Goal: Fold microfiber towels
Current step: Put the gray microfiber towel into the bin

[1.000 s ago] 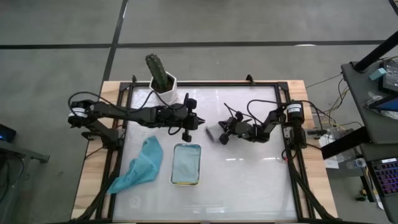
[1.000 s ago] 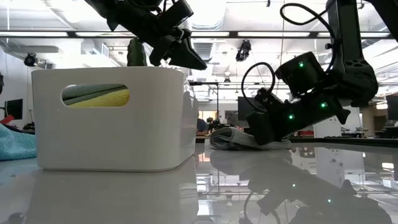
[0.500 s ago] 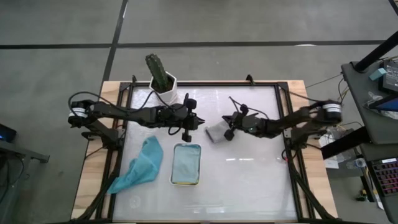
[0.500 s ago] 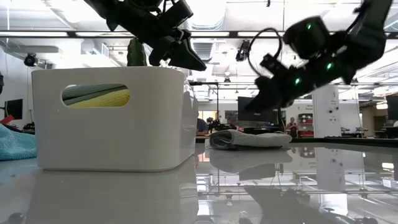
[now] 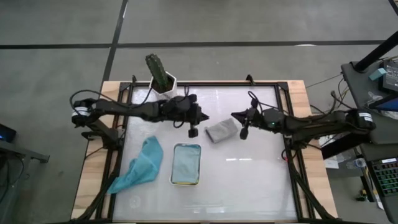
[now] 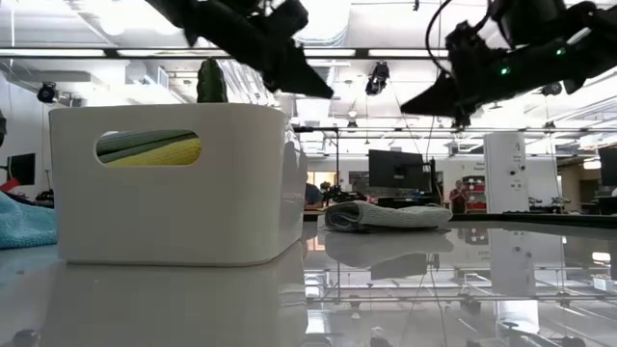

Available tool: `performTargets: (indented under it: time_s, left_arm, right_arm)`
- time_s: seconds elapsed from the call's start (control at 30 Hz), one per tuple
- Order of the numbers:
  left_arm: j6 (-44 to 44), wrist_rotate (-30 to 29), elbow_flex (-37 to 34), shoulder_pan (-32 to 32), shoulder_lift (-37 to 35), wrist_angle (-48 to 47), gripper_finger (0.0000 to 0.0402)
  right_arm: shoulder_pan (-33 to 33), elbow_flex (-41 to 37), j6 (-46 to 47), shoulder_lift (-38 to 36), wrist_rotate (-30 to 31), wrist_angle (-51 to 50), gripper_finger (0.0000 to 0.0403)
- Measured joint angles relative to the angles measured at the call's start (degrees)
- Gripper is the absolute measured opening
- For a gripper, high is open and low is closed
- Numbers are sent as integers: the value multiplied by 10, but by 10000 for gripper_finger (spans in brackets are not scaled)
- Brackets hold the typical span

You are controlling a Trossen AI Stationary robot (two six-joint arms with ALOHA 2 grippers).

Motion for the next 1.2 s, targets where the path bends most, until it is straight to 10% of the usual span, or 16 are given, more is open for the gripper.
performTargets:
  time_s: [0.57,1.0,1.2]
  left_arm:
    - [-137,205,301,71,250,-262,22]
    - [-265,118,327,76,329,-247,222]
    - [-267,106,323,67,359,-191,250]
  right_arm:
    - [0,1,-105,-57,-2,-22,9]
    - [0,1,-108,-77,-2,-71,9]
    - [0,1,-108,-76,-3,-71,9]
